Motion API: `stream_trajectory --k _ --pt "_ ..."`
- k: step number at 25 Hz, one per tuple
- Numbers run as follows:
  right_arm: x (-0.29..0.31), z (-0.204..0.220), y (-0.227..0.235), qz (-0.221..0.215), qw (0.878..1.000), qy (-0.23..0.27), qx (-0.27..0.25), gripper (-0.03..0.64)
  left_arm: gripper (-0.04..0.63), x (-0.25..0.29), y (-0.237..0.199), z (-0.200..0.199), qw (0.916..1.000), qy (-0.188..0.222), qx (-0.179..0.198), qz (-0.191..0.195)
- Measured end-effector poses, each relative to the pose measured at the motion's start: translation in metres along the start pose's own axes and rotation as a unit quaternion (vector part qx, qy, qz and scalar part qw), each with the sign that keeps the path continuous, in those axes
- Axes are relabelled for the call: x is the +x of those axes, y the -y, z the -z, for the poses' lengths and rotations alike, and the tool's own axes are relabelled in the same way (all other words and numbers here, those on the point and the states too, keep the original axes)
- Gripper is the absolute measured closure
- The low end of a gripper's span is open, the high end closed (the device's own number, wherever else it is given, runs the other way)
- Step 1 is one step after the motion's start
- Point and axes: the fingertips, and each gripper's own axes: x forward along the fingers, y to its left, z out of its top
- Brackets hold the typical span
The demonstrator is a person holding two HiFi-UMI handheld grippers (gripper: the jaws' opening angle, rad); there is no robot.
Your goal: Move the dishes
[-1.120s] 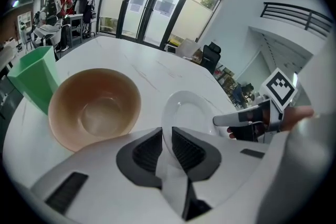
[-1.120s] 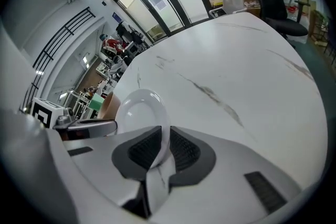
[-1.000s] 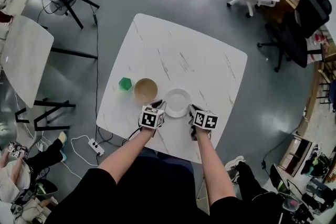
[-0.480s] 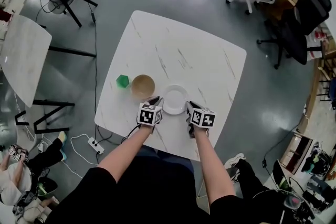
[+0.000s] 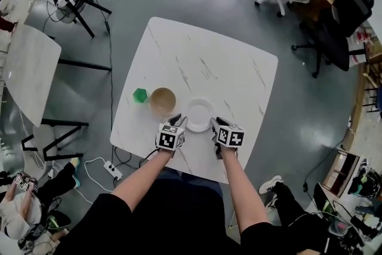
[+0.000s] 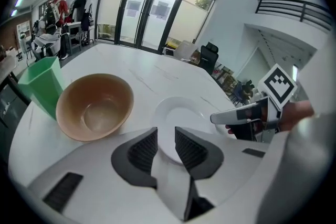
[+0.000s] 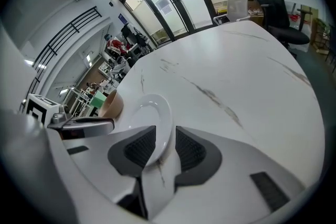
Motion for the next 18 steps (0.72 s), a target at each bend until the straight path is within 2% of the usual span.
stream_trajectory --k 4,10,16,18 --pt "-0.005 0.001 0.002 0.007 1.0 0.004 0.0 0.486 0.495 -0.016 0.004 -0.006 0.9998 0.015 0.009 0.005" --pt "-0.014 0.009 -0.006 0.012 1.0 0.017 0.0 0.486 0.497 -0.044 -0.005 -0.015 0.9989 0.046 -0.006 0.005" --pt "-0.04 -0.003 -0.052 0.005 0.997 0.071 -0.013 0.496 0.5 -0.085 -0.014 -0.017 0.996 0.081 -0.032 0.022" --pt "-0.048 -0.003 -0.075 -0.002 0.996 0.091 -0.023 0.523 0.542 -0.101 -0.015 -0.017 0.9934 0.096 -0.045 0.045"
